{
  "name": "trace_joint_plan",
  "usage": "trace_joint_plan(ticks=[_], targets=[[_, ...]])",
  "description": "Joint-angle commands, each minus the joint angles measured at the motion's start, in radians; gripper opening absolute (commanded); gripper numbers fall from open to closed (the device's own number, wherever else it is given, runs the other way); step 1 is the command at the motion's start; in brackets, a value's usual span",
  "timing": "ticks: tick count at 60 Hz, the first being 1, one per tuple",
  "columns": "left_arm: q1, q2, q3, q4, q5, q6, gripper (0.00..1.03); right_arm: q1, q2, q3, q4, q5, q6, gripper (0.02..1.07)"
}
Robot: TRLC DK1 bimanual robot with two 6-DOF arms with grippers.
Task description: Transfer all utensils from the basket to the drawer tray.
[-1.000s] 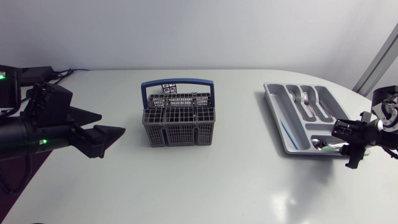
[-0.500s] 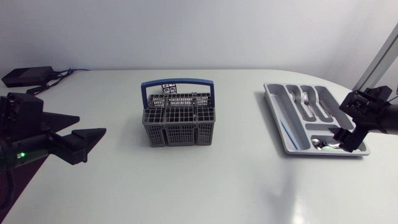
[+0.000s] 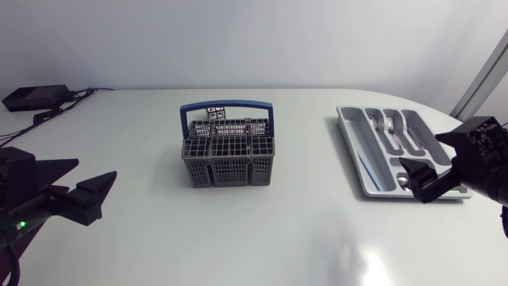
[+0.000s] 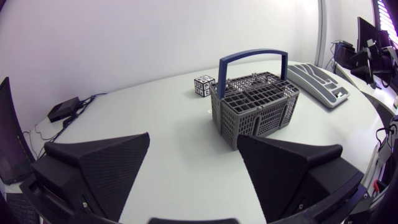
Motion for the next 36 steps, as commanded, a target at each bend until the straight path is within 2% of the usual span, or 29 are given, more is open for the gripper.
trace_joint_plan(ticks=[1, 9, 36], targets=[[-0.002, -0.046, -0.057, 0.033, -0.021, -0.025, 0.98, 0.013, -0.087, -0.064, 0.014, 0.008, 0.087, 1.03], [-0.011, -0.116, -0.121, 0.081, -0.056, -0.063, 0.98, 0.018, -0.253, -0.143, 0.057, 0.054, 0.152, 1.03], [-0.044, -0.352, -0.340, 0.243, -0.172, -0.191, 0.98, 0.082, -0.485, -0.330, 0.141, 0.128, 0.375, 1.03]])
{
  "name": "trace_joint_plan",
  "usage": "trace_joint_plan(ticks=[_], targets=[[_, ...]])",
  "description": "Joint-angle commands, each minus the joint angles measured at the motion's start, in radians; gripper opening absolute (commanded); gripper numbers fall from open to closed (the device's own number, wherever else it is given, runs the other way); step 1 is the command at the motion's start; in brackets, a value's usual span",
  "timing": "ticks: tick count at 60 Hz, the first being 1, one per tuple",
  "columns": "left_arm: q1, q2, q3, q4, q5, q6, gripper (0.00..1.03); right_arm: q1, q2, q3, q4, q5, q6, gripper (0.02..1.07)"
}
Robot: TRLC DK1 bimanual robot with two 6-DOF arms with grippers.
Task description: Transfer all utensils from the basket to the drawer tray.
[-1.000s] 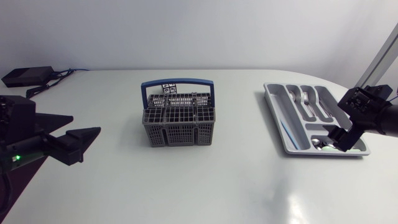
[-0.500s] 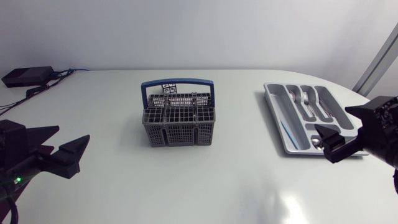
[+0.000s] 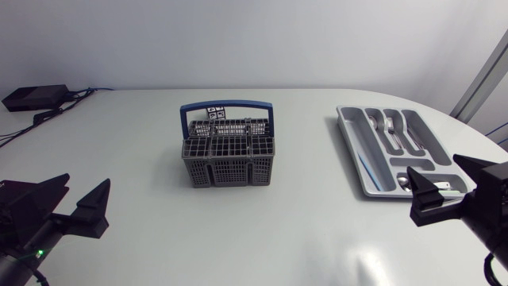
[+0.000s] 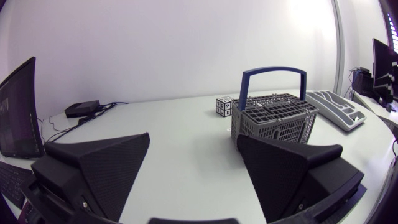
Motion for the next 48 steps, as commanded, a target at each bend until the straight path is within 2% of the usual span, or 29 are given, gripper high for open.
trace_joint_plan(ticks=[1, 10, 29, 48], targets=[[-0.011, -0.048, -0.055, 0.036, -0.022, -0.048, 0.98, 0.016, -0.043, -0.050, 0.029, 0.019, 0.074, 1.03], [-0.023, -0.133, -0.134, 0.094, -0.064, -0.095, 0.98, 0.039, -0.127, -0.117, 0.060, 0.046, 0.154, 1.03], [-0.023, -0.133, -0.134, 0.094, -0.064, -0.095, 0.98, 0.083, -0.288, -0.247, 0.118, 0.097, 0.309, 1.03], [-0.023, -0.133, -0.134, 0.094, -0.064, -0.095, 0.98, 0.083, -0.288, -0.247, 0.118, 0.097, 0.309, 1.03]])
